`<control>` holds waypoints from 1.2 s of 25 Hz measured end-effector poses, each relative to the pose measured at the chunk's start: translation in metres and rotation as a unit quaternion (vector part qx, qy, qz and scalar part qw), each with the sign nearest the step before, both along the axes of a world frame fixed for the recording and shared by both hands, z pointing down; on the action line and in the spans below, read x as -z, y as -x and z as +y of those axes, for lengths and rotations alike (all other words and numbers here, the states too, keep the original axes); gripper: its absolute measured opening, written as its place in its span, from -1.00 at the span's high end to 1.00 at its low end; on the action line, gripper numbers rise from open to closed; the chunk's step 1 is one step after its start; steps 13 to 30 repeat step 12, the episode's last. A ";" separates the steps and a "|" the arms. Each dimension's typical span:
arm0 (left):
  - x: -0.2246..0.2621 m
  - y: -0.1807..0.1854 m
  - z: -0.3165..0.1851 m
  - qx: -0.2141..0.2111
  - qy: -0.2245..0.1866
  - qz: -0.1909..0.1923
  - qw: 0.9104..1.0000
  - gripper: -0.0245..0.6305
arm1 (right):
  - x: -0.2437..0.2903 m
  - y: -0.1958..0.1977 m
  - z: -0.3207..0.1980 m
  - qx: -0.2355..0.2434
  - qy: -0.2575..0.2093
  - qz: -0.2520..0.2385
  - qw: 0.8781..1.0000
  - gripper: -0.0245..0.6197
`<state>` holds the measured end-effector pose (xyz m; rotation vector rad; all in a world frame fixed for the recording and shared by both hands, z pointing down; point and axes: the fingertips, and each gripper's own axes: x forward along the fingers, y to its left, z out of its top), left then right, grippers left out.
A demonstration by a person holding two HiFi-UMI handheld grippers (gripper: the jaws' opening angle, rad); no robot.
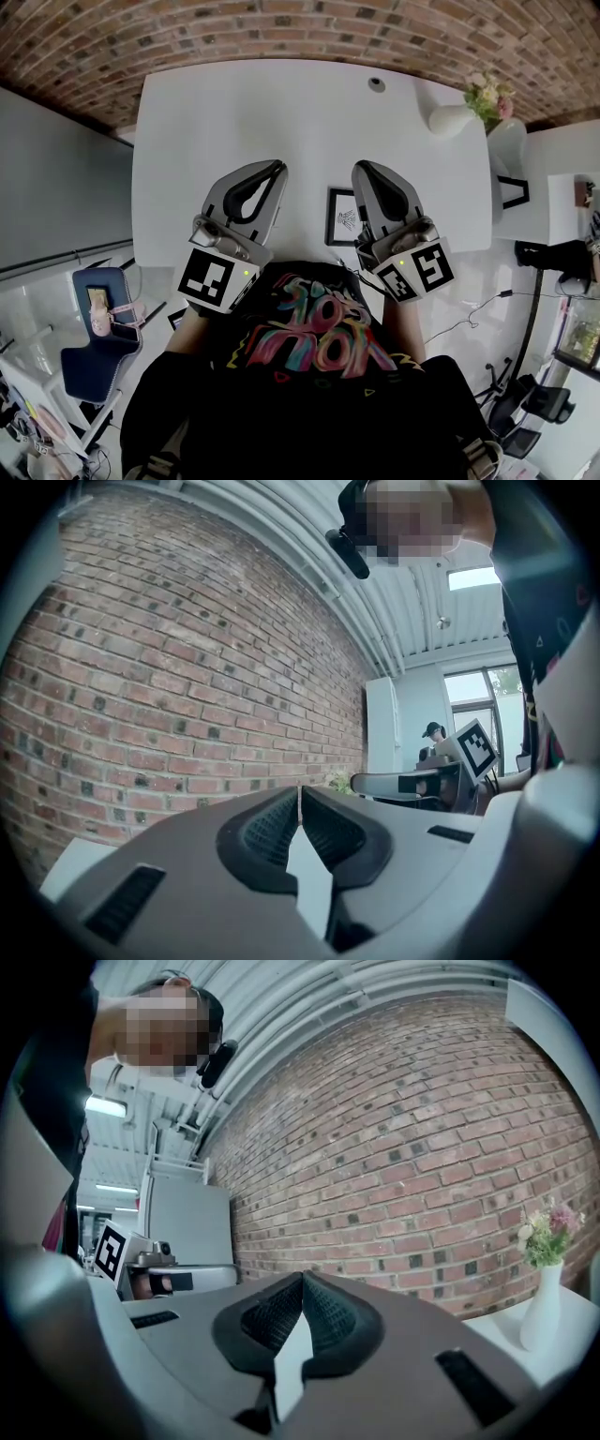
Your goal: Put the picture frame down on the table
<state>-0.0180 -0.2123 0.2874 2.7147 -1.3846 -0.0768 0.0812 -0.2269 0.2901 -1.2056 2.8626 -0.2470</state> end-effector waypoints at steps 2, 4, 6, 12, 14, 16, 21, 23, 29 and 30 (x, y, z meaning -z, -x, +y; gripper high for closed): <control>-0.004 0.000 0.001 -0.005 0.007 -0.011 1.000 0.83 | 0.000 -0.001 0.000 0.000 0.000 0.000 1.000 0.86; -0.006 -0.002 0.002 -0.008 0.010 -0.019 1.000 0.83 | 0.002 -0.002 0.000 0.000 -0.001 0.001 1.000 0.86; -0.004 -0.003 0.000 -0.008 0.007 -0.012 1.000 0.83 | 0.002 -0.002 0.000 0.001 -0.001 0.003 1.000 0.86; 0.000 -0.005 -0.002 -0.009 -0.001 -0.002 1.000 0.83 | -0.003 -0.001 -0.003 0.002 0.011 0.000 1.000 0.86; 0.000 -0.005 -0.002 -0.009 -0.001 -0.002 1.000 0.83 | -0.003 -0.001 -0.003 0.002 0.011 0.000 1.000 0.86; 0.000 -0.005 -0.002 -0.009 -0.001 -0.002 1.000 0.83 | -0.003 -0.001 -0.003 0.002 0.011 0.000 1.000 0.86; 0.000 -0.005 -0.002 -0.009 -0.001 -0.002 1.000 0.83 | -0.003 -0.001 -0.003 0.002 0.011 0.000 1.000 0.86; 0.000 -0.005 -0.002 -0.009 -0.001 -0.002 1.000 0.83 | -0.003 -0.001 -0.003 0.002 0.011 0.000 1.000 0.86; 0.000 -0.005 -0.002 -0.009 -0.001 -0.002 1.000 0.83 | -0.003 -0.001 -0.003 0.002 0.011 0.000 1.000 0.86; 0.000 -0.005 -0.002 -0.009 -0.001 -0.002 1.000 0.83 | -0.003 -0.001 -0.003 0.002 0.011 0.000 1.000 0.86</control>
